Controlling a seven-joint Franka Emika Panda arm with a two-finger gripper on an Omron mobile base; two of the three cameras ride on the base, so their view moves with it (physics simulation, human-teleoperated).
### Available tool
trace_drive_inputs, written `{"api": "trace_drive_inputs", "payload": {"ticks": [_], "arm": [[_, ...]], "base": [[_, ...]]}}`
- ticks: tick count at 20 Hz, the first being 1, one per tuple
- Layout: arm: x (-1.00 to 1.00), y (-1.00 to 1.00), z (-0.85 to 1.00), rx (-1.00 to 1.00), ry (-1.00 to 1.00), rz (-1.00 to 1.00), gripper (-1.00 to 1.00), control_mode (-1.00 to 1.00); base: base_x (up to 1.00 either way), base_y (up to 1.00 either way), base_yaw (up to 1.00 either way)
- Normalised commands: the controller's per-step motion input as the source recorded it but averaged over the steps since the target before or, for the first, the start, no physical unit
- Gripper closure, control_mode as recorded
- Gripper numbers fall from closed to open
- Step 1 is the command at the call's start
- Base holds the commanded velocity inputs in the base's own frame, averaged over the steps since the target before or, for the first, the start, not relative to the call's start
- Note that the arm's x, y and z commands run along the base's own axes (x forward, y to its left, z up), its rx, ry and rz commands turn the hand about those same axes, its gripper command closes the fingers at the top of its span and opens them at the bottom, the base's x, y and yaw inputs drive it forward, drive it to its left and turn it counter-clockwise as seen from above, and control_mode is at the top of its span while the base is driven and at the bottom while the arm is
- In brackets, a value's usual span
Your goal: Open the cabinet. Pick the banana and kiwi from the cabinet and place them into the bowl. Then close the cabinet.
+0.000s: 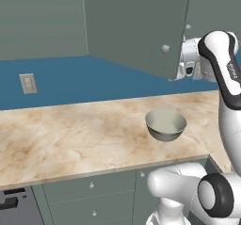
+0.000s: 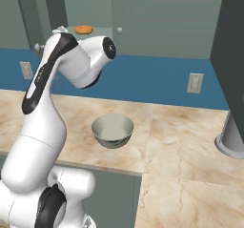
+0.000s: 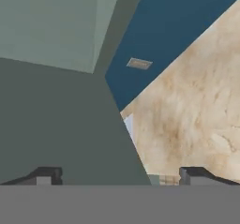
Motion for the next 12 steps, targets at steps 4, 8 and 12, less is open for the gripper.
{"api": "trace_drive_inputs", "payload": {"ticks": [4, 8, 12], "arm": [[-0.18, 1.0, 0.0, 0.0, 0.0, 0.1, -1.0, -1.0], [-0.13, 0.93, 0.0, 0.0, 0.0, 0.01, -1.0, -1.0], [0.0, 0.11, 0.0, 0.0, 0.0, 0.0, -1.0, -1.0]], "base": [[0.0, 0.0, 0.0], [0.0, 0.0, 0.0], [0.0, 0.0, 0.0]]}}
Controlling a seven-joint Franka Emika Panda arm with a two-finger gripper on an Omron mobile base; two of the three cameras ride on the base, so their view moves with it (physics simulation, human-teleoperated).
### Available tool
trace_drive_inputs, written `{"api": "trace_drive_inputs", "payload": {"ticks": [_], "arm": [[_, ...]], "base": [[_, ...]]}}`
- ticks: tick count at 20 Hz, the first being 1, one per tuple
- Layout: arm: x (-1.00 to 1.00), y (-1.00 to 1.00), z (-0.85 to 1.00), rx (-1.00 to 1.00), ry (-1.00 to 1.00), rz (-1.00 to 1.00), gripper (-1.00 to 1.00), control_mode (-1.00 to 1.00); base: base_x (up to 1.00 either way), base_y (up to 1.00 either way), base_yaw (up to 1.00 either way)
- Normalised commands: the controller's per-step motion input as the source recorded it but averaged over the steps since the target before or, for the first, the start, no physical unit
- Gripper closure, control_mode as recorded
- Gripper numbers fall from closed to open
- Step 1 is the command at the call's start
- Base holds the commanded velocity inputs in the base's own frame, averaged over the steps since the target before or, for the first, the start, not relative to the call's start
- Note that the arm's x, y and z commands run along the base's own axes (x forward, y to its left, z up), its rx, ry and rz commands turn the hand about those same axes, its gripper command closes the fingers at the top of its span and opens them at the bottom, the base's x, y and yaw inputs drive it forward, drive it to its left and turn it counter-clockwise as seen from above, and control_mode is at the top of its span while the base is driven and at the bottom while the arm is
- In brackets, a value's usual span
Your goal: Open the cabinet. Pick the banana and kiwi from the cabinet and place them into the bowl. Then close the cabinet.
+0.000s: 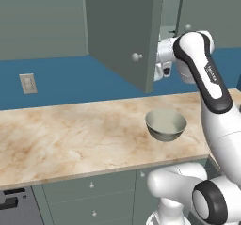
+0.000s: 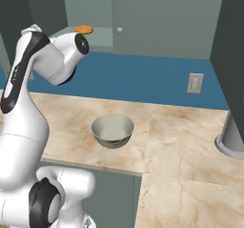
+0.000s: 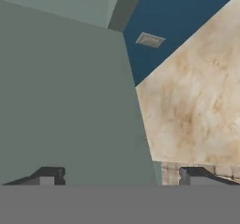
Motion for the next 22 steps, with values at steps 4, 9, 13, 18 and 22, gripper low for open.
{"api": "trace_drive_inputs", "payload": {"ticks": [4, 9, 13, 18, 22], "arm": [[0.03, 0.04, -0.07, -0.03, -0.01, -0.02, -1.0, -1.0], [0.26, 0.14, -0.11, -0.07, -0.08, -0.05, -1.0, -1.0], [-0.17, -0.44, 0.2, 0.0, -0.34, 0.02, -1.0, -1.0], [-0.65, -0.71, 0.36, 0.0, -0.55, 0.09, -1.0, -1.0], [-0.66, -0.63, 0.31, -0.01, -0.54, 0.12, -1.0, -1.0]], "base": [[0.0, 0.0, 0.0], [0.0, 0.0, 0.0], [0.0, 0.0, 0.0], [0.0, 0.0, 0.0], [0.0, 0.0, 0.0]]}}
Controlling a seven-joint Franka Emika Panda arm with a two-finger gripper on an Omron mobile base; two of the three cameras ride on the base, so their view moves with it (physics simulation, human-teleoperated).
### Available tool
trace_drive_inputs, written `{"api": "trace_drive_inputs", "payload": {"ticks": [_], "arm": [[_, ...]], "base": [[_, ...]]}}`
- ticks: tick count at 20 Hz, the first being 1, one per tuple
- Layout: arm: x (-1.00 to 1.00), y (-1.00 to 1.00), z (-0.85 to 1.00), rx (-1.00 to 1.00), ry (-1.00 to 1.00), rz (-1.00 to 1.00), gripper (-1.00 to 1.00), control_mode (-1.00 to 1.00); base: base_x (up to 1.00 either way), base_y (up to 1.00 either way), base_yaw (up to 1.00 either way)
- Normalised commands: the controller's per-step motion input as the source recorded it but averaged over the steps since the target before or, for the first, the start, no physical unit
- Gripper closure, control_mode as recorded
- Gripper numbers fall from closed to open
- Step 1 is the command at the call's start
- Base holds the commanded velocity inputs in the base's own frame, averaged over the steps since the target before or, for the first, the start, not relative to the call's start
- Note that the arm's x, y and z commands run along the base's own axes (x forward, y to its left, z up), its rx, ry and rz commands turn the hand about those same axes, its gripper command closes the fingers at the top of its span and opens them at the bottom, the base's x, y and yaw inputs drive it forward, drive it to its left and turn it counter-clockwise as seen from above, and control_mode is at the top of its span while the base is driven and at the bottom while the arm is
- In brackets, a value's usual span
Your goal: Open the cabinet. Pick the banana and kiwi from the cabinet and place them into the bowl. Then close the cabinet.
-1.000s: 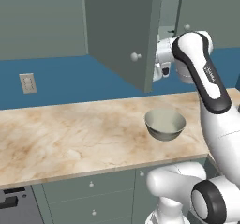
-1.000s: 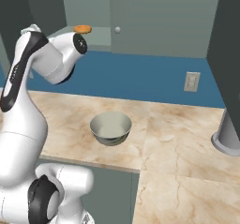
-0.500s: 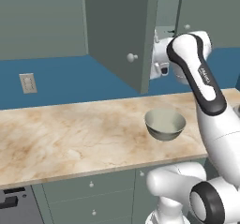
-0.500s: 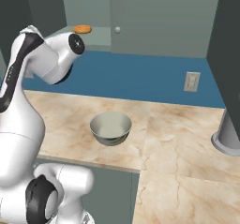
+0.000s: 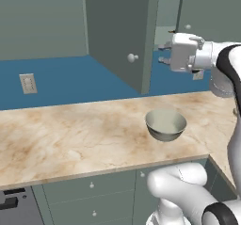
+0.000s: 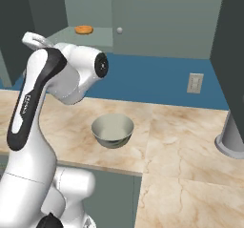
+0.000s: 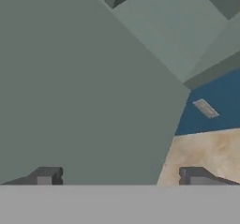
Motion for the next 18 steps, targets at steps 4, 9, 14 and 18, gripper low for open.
{"api": "trace_drive_inputs", "payload": {"ticks": [4, 9, 14, 18], "arm": [[-0.53, -0.3, 0.22, -0.06, -0.38, 0.04, -1.0, -1.0], [-0.32, -0.01, 0.25, -0.07, -0.17, -0.01, -1.0, -1.0], [-0.15, 0.0, 0.11, -0.09, -0.01, -0.15, -1.0, -1.0], [-0.34, -0.02, 0.11, -0.04, -0.05, -0.2, -1.0, -1.0]], "base": [[0.0, 0.0, 0.0], [0.0, 0.0, 0.0], [0.0, 0.0, 0.0], [0.0, 0.0, 0.0]]}}
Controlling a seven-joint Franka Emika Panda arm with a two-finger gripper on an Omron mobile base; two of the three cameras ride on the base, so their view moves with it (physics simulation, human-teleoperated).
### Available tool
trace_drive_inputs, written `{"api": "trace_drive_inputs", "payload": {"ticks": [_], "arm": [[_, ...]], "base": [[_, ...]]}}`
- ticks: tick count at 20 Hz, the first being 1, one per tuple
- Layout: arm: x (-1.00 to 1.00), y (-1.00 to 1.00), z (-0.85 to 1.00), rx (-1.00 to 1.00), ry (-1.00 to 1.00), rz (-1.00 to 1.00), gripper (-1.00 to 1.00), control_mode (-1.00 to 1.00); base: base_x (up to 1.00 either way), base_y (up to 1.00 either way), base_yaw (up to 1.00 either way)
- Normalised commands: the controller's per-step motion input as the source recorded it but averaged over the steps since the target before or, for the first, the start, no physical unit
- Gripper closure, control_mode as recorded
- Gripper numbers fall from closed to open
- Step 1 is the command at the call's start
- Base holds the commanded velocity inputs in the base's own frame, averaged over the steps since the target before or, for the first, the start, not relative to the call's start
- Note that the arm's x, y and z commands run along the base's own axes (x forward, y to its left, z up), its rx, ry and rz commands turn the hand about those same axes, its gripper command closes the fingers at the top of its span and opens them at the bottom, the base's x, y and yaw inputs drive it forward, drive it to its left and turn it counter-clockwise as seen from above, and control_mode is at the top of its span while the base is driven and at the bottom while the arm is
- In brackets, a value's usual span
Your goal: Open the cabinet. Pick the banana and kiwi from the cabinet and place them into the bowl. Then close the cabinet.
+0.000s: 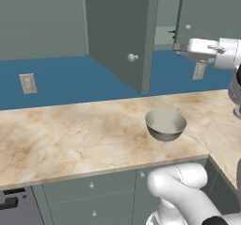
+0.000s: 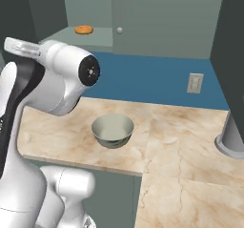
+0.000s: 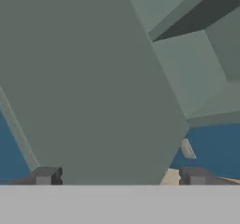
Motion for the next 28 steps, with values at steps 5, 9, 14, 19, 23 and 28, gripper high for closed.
{"api": "trace_drive_inputs", "payload": {"ticks": [5, 9, 14, 19, 23, 28], "arm": [[-0.23, -0.14, 0.01, -0.05, -0.05, -0.23, -1.0, -1.0], [-0.18, -0.3, 0.0, -0.09, -0.06, -0.22, -1.0, -1.0], [-0.21, -0.48, 0.0, -0.07, -0.09, -0.16, -1.0, -1.0], [-0.25, -0.41, 0.0, -0.06, -0.05, -0.1, -1.0, -1.0], [-0.2, -0.25, 0.0, -0.07, -0.01, -0.09, -1.0, -1.0], [-0.05, -0.19, 0.0, -0.09, 0.0, -0.11, -1.0, -1.0]], "base": [[0.0, 0.0, 0.0], [0.0, 0.0, 0.0], [0.0, 0.0, 0.0], [0.0, 0.0, 0.0], [0.0, 0.0, 0.0], [0.0, 0.0, 0.0]]}}
